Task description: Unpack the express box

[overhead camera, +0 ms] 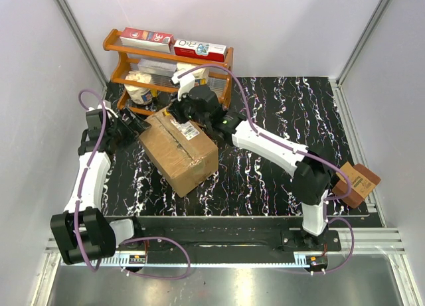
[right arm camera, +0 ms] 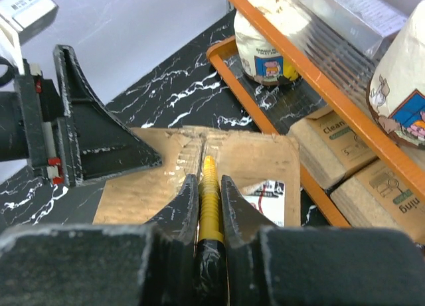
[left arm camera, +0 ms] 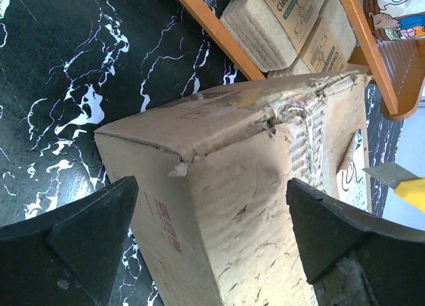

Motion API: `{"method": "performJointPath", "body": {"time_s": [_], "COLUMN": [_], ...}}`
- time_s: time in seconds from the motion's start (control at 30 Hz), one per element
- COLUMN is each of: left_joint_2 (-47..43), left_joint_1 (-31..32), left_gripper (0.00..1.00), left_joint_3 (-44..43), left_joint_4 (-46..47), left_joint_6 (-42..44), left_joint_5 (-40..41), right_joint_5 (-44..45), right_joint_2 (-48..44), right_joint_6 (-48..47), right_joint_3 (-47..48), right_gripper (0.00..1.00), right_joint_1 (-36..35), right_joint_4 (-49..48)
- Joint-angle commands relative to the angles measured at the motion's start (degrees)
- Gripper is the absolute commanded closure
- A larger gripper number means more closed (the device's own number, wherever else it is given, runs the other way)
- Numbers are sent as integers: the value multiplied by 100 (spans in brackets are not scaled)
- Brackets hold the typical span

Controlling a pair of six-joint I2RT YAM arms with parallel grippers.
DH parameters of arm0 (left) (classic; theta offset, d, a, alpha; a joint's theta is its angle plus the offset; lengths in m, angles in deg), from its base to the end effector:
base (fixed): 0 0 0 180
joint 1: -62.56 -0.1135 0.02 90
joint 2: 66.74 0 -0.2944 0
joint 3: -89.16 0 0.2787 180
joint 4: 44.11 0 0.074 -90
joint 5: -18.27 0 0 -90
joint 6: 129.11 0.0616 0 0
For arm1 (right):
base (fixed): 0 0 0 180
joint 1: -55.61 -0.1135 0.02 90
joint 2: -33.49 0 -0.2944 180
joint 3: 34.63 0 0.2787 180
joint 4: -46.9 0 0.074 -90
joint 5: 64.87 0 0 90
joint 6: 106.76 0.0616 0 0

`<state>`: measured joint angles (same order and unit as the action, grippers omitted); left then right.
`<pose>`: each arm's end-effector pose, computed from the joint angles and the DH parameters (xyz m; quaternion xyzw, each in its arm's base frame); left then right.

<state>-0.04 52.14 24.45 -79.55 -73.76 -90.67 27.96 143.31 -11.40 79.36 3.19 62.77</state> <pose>0.2860 0.0323 0.2938 -0.2716 0.8448 -0.2359 0.3961 0.3259 0.4186 0.3832 -0.2952 0.7170 0.2882 0.5619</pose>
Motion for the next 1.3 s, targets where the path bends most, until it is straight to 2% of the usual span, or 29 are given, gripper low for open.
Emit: {"method": "performJointPath", "body": {"time_s": [0.0,0.3,0.53,1.0,1.27], "left_joint_2": [229,336,291,564,652], "left_joint_1": [-40,-31,-48,-66,-75], "left_gripper": [1,1,1,1,1], "left_joint_3": [-275,-152,-336,-108,-81], "left_joint_4": [411,867,710,1412,1212], "left_joint_6": [-173,-481,-428,-894,-859], "left_joint_5": [-180,-417,-374,-576,-497], "right_joint_5": [226,130,33,16,612], "right_joint_2": [189,566,716,787,848], "right_joint_6": [-176,-115,-27,-44,-106], "right_joint_3": [435,523,681,716,707], "right_gripper": [100,100,100,100,100], "right_joint_1": [-75,-84,-84,-92,-128], "right_joint_4": [-607,-748,-775,-713,-687]}}
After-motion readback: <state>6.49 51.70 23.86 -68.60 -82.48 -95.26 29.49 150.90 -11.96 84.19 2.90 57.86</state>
